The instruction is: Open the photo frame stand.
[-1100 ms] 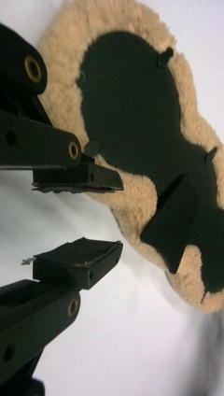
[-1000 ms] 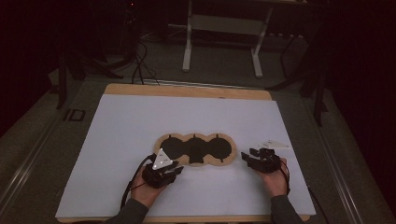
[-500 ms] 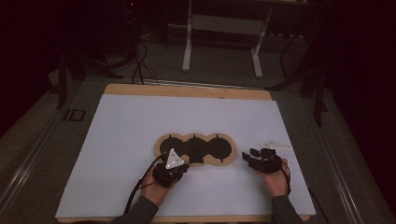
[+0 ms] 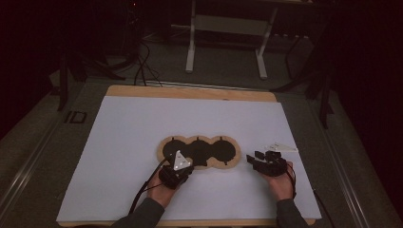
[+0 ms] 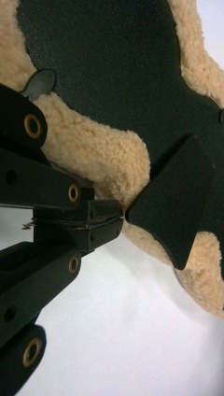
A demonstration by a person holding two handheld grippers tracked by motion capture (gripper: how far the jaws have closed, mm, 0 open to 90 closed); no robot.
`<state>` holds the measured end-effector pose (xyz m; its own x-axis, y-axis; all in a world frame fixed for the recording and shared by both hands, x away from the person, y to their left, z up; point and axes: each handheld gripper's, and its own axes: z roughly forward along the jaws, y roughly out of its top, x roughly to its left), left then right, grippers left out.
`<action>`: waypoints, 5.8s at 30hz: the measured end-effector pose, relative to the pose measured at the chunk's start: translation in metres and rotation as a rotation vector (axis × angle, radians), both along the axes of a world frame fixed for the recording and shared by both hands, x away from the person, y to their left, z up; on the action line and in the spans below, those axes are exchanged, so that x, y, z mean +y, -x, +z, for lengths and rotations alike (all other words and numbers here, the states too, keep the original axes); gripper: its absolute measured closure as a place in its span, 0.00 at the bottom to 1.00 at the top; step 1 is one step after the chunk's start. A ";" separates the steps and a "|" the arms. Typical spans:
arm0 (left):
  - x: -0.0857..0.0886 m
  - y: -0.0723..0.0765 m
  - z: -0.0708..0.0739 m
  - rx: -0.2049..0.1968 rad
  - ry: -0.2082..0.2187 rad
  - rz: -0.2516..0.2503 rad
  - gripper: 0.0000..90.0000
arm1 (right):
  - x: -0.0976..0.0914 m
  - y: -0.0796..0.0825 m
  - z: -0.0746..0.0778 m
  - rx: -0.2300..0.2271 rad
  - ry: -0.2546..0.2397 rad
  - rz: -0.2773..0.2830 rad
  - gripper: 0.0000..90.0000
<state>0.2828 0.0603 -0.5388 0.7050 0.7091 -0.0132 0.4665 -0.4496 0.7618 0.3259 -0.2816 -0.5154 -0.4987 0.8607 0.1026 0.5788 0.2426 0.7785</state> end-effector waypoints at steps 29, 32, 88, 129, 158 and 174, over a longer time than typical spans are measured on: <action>0.001 -0.002 0.003 0.002 0.083 0.020 1.00 | -0.001 0.000 -0.001 0.004 0.004 0.002 0.60; 0.001 -0.002 0.004 0.003 0.085 0.021 1.00 | -0.001 0.001 -0.001 0.005 0.005 0.004 0.60; -0.009 -0.006 0.048 -0.157 -0.019 -0.115 0.58 | -0.002 0.000 -0.002 0.012 -0.001 -0.008 0.58; -0.040 -0.047 0.036 -0.199 -0.235 -0.091 0.78 | -0.002 0.000 -0.001 0.012 -0.010 0.015 0.55; -0.017 -0.042 0.037 -0.239 -0.052 -0.075 0.79 | 0.015 -0.009 0.026 0.025 -0.141 0.057 0.48; 0.000 -0.040 0.039 -0.246 0.061 -0.066 0.79 | 0.042 -0.030 0.048 0.106 -0.149 0.099 0.37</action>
